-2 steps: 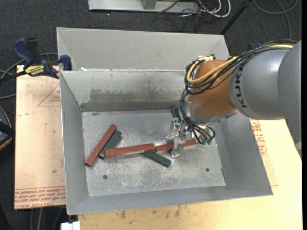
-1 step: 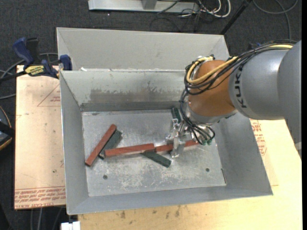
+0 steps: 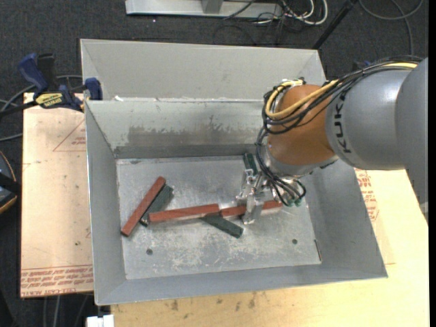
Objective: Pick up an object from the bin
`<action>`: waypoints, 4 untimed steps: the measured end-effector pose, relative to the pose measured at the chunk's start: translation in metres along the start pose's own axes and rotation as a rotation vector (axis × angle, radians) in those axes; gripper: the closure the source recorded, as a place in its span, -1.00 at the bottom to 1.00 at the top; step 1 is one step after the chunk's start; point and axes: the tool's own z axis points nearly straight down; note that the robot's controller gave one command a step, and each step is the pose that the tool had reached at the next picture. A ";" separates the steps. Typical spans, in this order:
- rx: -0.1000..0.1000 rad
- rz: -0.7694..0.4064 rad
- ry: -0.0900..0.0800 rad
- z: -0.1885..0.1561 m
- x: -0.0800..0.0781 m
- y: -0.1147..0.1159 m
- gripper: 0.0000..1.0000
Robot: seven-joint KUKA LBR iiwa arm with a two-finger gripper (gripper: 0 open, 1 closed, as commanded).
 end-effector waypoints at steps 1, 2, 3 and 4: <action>-0.002 0.000 0.010 -0.011 0.001 0.001 1.00; -0.003 0.001 0.014 -0.023 0.001 0.001 1.00; -0.003 0.000 0.014 -0.039 0.001 0.001 1.00; -0.002 0.000 0.013 -0.054 0.001 0.001 1.00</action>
Offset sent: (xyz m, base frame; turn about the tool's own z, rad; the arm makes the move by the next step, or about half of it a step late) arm 0.0001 0.0001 0.0654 0.0000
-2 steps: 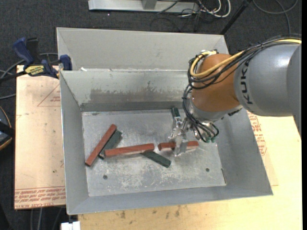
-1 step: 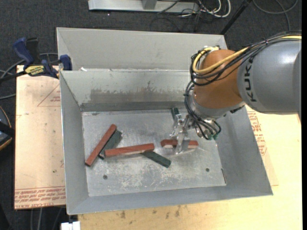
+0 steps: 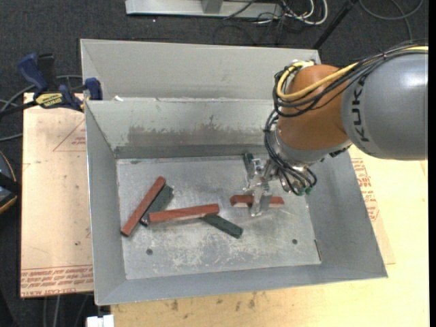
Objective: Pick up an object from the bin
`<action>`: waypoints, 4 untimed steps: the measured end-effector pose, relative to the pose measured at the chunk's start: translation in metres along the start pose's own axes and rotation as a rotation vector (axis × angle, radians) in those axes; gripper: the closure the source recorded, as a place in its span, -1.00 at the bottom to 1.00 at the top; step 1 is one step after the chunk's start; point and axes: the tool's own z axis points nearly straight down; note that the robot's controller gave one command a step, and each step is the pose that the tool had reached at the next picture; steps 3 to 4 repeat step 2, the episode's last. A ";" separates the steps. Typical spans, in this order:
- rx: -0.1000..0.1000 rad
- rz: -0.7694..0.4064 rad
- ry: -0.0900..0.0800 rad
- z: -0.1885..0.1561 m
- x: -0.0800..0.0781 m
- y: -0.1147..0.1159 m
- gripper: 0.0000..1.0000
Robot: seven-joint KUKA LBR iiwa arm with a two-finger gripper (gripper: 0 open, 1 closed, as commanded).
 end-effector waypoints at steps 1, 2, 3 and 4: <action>0.000 0.001 0.001 -0.014 0.000 0.000 1.00; 0.000 0.000 0.001 -0.029 0.000 0.000 1.00; 0.000 0.000 0.001 -0.029 0.000 0.000 1.00; 0.000 0.000 0.001 -0.029 0.000 0.000 1.00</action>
Offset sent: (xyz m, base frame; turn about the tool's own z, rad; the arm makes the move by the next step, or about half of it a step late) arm 0.0000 0.0000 0.0152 0.0000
